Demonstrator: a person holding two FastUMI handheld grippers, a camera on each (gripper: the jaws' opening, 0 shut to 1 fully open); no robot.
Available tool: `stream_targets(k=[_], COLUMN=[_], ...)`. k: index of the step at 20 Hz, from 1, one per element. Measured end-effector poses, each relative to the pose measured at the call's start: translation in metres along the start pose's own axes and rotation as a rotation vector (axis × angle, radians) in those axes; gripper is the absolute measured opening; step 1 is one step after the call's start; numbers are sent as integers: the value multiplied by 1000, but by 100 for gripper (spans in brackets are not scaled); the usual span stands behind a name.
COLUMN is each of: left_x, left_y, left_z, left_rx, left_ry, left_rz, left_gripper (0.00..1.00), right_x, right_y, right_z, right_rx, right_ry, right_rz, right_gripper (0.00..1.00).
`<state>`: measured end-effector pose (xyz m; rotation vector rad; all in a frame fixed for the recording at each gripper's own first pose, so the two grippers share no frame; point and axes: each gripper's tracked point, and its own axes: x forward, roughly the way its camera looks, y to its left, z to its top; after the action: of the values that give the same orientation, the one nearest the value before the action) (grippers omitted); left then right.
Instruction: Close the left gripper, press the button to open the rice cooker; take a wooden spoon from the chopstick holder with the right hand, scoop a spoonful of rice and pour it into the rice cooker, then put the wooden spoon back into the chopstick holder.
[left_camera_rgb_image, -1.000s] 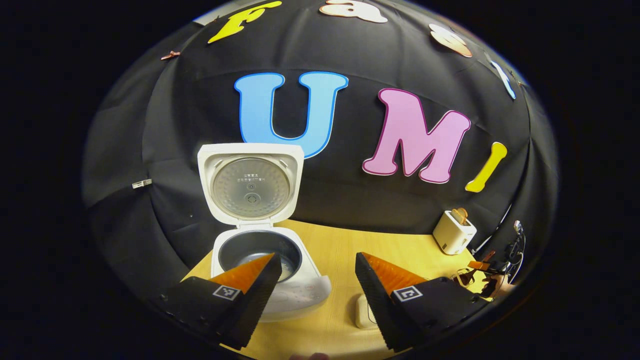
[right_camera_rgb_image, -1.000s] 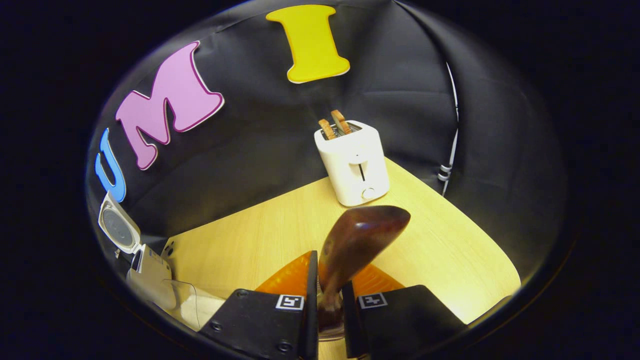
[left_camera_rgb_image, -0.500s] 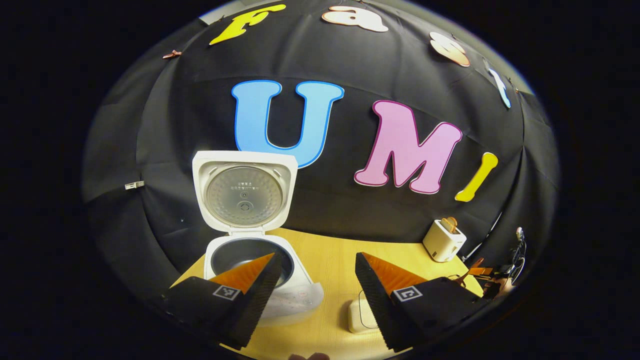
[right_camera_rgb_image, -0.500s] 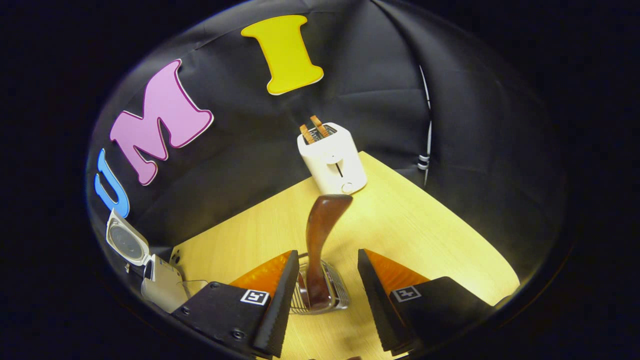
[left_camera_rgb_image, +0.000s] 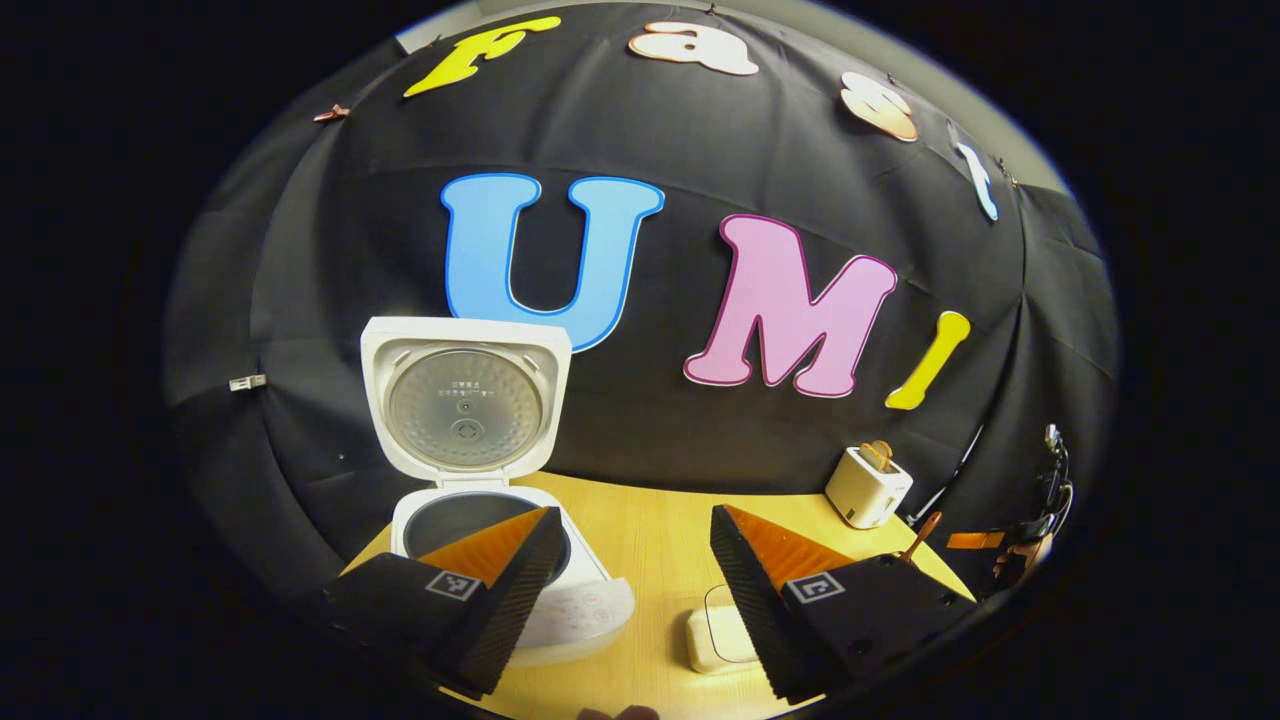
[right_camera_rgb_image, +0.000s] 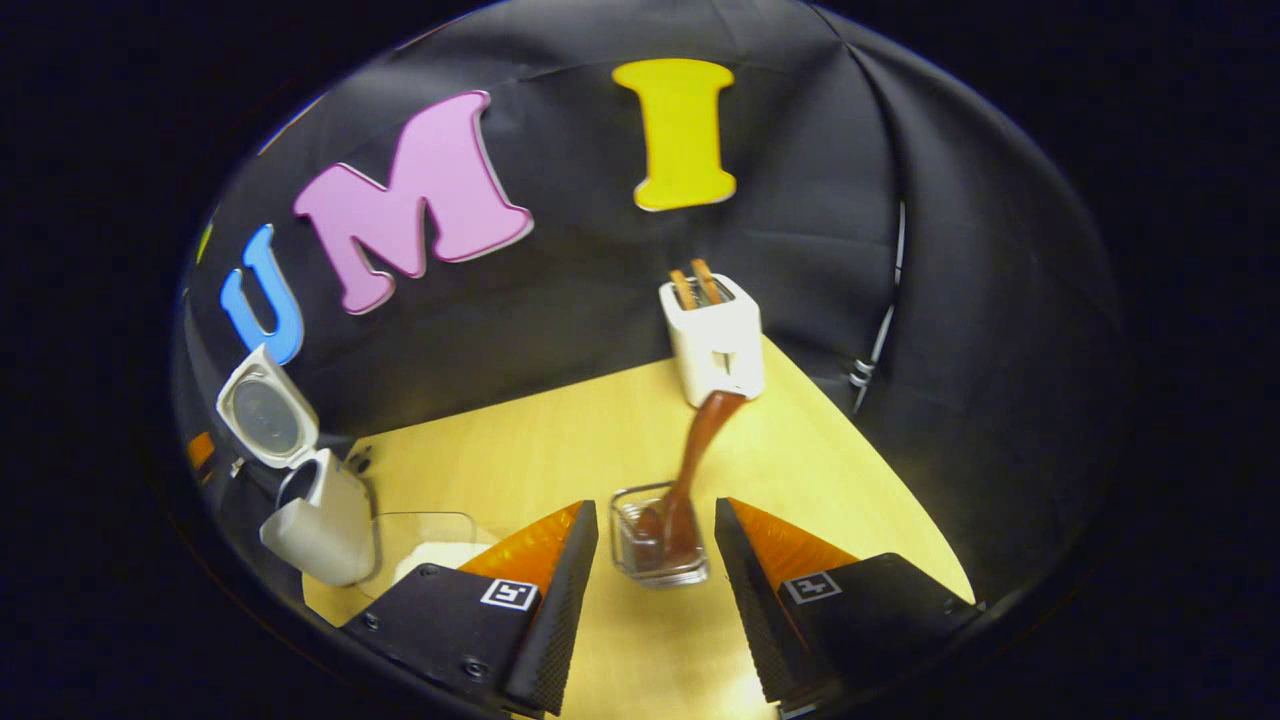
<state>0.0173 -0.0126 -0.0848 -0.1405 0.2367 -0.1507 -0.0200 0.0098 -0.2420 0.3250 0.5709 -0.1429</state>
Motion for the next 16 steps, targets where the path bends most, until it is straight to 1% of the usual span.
stream_targets(k=[3, 7, 9, 12, 16], left_x=[0, 2, 4, 10, 22], left_y=[3, 18, 27, 43, 64], left_z=[3, 8, 18, 34, 62], left_rx=[-10, -7, -5, -5, 33], left_ry=[-10, -22, -46, -73, -112], left_rz=[-7, 7, 19, 35, 57], left_gripper=[95, 95, 95, 95, 95], right_x=[-13, -25, -29, -36, -43], right_y=[40, 97, 114, 145, 175], right_z=[12, 23, 25, 25, 20], right_rx=[-76, -128, -149, -172, -198], right_ry=[-21, -23, -17, -13, 1], right_rz=[66, 183, 204, 256, 300], right_gripper=[74, 74, 74, 74, 74])
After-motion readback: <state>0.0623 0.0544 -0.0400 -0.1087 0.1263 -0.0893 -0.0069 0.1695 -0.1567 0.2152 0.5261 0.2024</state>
